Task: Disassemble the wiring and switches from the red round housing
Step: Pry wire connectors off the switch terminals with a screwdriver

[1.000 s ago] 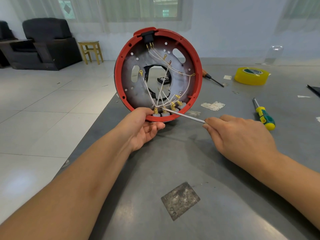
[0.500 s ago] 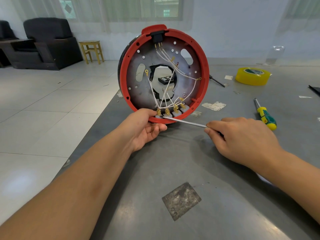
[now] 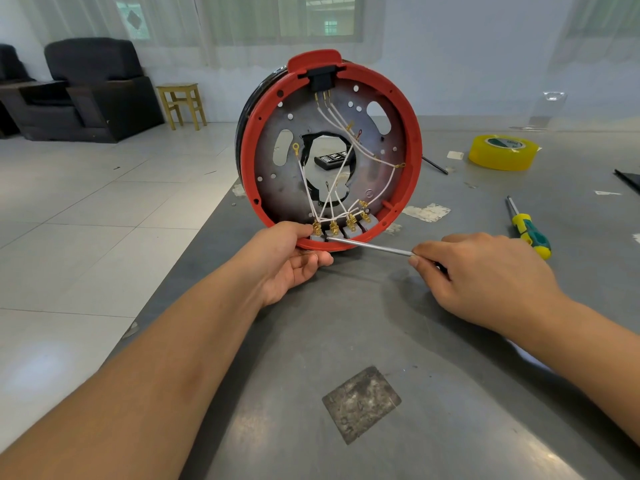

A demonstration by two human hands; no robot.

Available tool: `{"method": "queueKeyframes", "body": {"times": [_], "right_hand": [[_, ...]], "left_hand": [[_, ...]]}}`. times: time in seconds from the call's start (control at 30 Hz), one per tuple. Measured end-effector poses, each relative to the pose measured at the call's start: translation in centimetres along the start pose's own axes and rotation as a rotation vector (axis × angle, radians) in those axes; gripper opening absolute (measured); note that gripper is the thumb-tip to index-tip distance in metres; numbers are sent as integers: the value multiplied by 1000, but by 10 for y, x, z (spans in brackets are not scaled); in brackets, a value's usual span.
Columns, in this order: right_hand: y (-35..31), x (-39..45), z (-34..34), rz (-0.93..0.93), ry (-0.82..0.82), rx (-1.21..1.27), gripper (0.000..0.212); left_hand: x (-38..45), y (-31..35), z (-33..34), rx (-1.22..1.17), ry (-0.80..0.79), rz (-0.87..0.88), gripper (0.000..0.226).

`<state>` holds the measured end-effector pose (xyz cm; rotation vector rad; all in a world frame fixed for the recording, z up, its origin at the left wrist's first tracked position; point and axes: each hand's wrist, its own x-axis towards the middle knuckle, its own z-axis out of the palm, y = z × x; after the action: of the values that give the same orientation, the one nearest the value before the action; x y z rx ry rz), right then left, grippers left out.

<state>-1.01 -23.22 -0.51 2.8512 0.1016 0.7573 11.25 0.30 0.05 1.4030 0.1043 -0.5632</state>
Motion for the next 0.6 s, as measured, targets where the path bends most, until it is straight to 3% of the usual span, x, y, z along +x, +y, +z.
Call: {"method": "queueKeyframes", "body": {"times": [0.6], "right_hand": [[1,-3,6,20,-54,84,49]], "left_hand": [[-1,0,2,37,8,16,31]]}}
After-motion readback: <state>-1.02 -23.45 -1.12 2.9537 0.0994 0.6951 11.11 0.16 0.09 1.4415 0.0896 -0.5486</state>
